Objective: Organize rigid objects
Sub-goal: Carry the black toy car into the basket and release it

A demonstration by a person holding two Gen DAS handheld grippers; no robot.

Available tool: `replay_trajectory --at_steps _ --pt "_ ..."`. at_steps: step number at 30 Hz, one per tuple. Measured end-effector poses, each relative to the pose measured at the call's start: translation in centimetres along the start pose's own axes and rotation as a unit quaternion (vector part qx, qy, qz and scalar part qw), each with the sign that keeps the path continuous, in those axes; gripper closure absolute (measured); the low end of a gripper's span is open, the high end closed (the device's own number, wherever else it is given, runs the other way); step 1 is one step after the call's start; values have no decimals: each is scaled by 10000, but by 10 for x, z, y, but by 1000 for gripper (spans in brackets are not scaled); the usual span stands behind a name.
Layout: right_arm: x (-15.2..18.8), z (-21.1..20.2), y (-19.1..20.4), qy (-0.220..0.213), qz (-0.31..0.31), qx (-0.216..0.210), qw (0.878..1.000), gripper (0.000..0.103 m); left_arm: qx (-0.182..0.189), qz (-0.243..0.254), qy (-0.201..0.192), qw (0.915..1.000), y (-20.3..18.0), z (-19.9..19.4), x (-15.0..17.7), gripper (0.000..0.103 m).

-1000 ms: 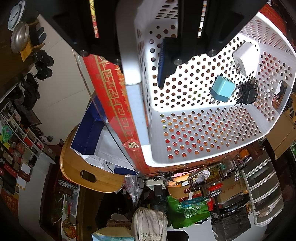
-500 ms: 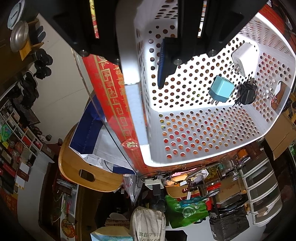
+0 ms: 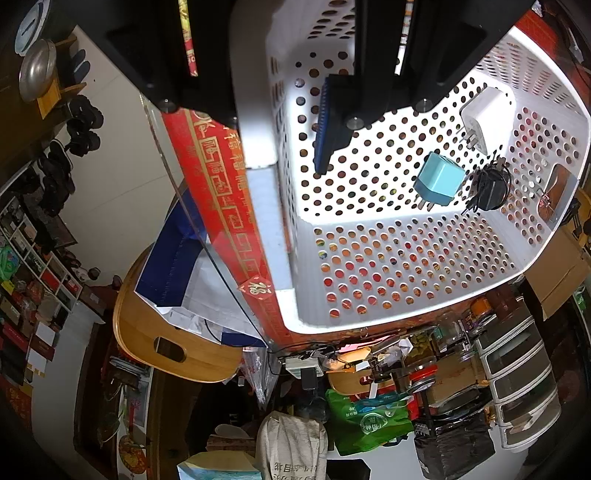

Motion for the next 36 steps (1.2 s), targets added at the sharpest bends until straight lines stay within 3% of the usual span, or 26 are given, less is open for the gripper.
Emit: replay_trajectory --at_steps 10,19,22,27,36 --pt "-1 0 2 3 -38 -15 10000 83 329 485 -278 9979 -65 -38 -18 76" --pt "-2 1 2 -15 -41 -45 10000 83 671 1050 -116 9921 -132 -46 -20 76" --pt "-2 1 2 6 -67 -41 10000 83 855 1312 168 9875 -161 -36 -16 76" --pt "-1 1 1 12 -36 -90 10000 83 1247 1752 1000 9715 -204 -3 -3 76" --pt "0 1 1 17 -21 -96 10000 82 1314 1872 1290 9649 -216 8 -2 76"
Point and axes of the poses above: each gripper's, at about its wrist camera, not at the fingertips, and z roughly the way its jaws point, y to its left, x to its underside, the point moved 5 cm from there along z, roughly the way its jaws point, and after that the axes turned 5 degrees about y, right-handed, at the moved point
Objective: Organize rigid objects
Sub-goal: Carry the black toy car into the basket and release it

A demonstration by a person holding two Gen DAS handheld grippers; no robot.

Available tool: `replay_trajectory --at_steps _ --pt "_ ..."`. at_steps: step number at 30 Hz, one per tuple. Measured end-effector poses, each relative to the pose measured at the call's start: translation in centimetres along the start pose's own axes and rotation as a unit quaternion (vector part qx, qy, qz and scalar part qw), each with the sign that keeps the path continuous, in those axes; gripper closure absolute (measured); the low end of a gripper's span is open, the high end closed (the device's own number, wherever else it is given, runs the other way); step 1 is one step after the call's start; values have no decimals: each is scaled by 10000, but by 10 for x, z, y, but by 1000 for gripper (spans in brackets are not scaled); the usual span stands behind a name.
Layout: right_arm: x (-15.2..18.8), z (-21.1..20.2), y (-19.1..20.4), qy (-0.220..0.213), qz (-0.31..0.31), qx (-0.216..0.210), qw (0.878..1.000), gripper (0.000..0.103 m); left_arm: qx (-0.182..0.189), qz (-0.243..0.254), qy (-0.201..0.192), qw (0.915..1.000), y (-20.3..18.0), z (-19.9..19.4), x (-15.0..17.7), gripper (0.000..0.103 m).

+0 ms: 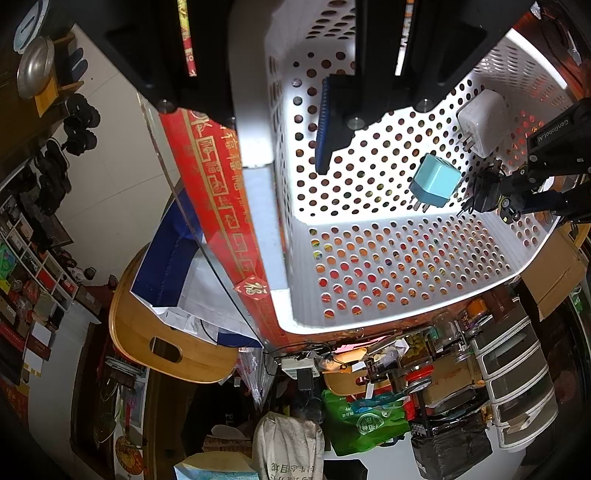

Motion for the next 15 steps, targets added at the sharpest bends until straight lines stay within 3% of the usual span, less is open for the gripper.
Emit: replay_trajectory --at_steps 2,4,6,8,11,14,15 --pt "0 0 0 9 -8 7 10000 82 9 69 42 10000 -2 2 0 76" --pt "1 0 0 15 -11 11 10000 82 44 139 -14 9999 0 -2 3 68" --pt "1 0 0 32 -15 17 10000 82 87 96 -327 9994 6 -14 6 36" --pt "1 0 0 41 -15 25 10000 82 73 -111 -645 9978 21 -29 12 29" --pt "0 0 0 52 -26 51 10000 82 253 -802 -1152 9898 75 -62 37 26" --pt "0 0 0 49 -45 72 10000 82 154 -1475 -1497 9775 137 -79 69 0" --pt "-1 0 1 45 -46 74 10000 82 -31 -1763 -1523 9725 165 -77 84 0"
Point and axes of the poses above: each gripper's, at about its wrist camera, not at the fingertips, and z roughly the way its jaws point, y to its left, x to its underside, the point moved 5 cm from there along z, roughly the way its jaws point, and after that the axes turned 5 degrees about y, right-handed, at the moved point
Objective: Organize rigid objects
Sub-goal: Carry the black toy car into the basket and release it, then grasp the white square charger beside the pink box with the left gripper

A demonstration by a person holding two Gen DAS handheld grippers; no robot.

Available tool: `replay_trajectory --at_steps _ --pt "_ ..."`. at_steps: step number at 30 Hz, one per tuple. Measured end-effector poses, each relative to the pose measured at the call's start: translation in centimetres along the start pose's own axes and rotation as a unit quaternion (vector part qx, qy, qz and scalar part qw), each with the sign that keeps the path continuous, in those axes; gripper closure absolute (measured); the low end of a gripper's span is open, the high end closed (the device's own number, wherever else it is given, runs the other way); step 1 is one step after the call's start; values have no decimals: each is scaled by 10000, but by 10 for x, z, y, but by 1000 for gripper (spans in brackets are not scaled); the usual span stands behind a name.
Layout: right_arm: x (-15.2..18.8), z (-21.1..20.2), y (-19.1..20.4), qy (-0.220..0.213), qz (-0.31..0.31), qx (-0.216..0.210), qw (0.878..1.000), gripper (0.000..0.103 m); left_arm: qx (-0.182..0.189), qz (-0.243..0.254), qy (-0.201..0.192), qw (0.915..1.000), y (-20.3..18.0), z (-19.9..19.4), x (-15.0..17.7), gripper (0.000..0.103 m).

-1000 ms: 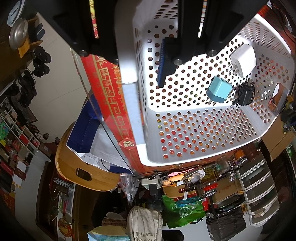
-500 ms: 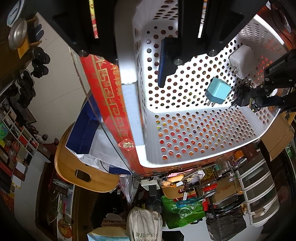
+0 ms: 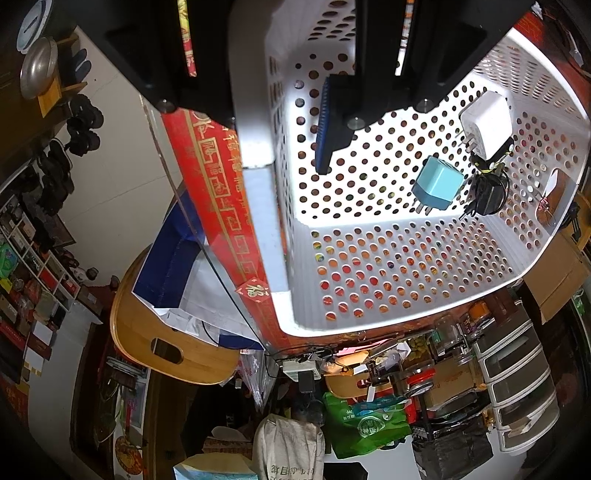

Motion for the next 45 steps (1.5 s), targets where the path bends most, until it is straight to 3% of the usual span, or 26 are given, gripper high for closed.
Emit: replay_trajectory --at_steps 3,5,7,9,11,13,25,29,31,34,39,43,45 --pt "0 0 0 -6 -2 -2 10000 82 -312 -552 468 9969 68 31 19 0" --pt "0 0 0 -2 1 -3 10000 82 -146 -1006 976 9900 105 69 38 0" --pt "0 0 1 7 2 3 10000 82 94 -1222 1257 9845 123 103 52 0" --pt "0 0 0 18 6 16 10000 82 82 -1340 1687 9765 138 136 67 2" --pt "0 -1 0 29 11 45 10000 82 148 -1454 1829 9722 141 151 79 4" --pt "-1 -1 0 32 24 62 10000 82 296 -1506 1805 9715 138 154 83 3" --pt "-2 0 0 6 22 92 10000 82 -54 -1513 1645 9747 115 164 81 8" --pt "-2 0 0 10 6 101 9999 82 70 -1760 1839 9670 113 174 88 24" --pt "-2 0 -1 13 0 106 9999 82 -101 -1769 1798 9676 114 176 88 30" --pt "-1 -1 -1 10 2 116 9999 82 -54 -1690 1716 9705 109 174 87 50" --pt "-1 -1 0 23 -13 137 9999 82 -535 -1389 1385 9791 102 161 87 51" --pt "-1 -1 0 15 -30 120 9999 82 -1540 -1046 503 9812 102 121 75 51" --pt "-1 -1 1 13 -44 119 9999 82 -1772 -924 259 9795 100 106 71 51"
Point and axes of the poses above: each gripper's, at about its wrist camera, not at the fingertips, and z roughly the way its jaws point, y to its left, x to its underside, the point moved 5 cm from there along z, roughly the way its jaws point, and after that the axes turned 5 degrees about y, right-handed, at the moved point
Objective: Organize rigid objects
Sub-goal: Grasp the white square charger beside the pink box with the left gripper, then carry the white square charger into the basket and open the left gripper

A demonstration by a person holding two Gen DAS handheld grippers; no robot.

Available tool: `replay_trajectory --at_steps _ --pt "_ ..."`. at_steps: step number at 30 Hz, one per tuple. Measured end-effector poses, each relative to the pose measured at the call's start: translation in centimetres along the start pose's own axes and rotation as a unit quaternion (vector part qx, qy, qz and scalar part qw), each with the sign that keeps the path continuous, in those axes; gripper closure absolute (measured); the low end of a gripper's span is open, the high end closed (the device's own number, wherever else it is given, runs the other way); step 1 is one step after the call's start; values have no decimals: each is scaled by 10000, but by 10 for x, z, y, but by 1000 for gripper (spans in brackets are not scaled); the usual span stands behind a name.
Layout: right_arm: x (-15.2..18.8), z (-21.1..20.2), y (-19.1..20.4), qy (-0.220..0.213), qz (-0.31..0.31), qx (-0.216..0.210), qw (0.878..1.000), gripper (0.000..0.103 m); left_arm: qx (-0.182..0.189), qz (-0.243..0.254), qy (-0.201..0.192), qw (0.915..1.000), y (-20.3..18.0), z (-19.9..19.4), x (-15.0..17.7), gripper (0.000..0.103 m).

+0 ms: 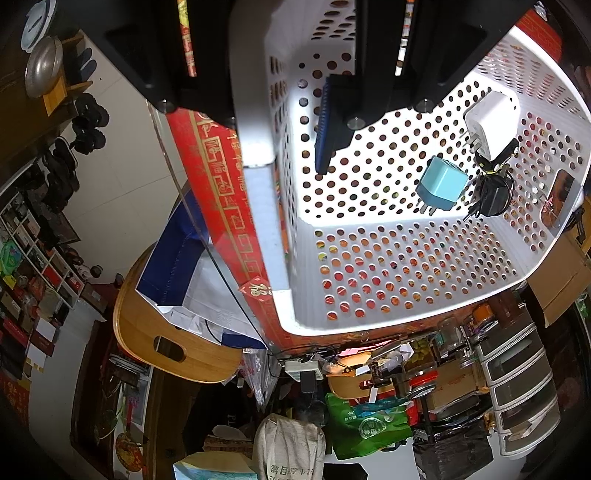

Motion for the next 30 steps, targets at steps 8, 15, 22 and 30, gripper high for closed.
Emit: replay_trajectory --at_steps 8,15,22,30 --pt "-1 1 1 -14 12 -11 10000 82 36 104 -435 9990 -4 -43 -10 51" --pt "-1 1 2 -14 -18 -16 10000 82 21 338 -754 9966 -17 -83 -20 51" --pt "-1 0 3 -42 -17 -39 10000 82 138 528 -1040 9931 -36 -122 -34 51" --pt "-1 0 3 -62 -37 -84 9999 82 260 911 -1399 9856 -77 -166 -43 51"
Point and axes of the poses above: each gripper's, at about its wrist camera, not at the fingertips, and z roughly the way its jaws point, y to its left, x to its underside, the point moved 5 cm from there along z, roughly the way its jaws point, and after that the axes turned 5 degrees about y, right-handed, at the moved point
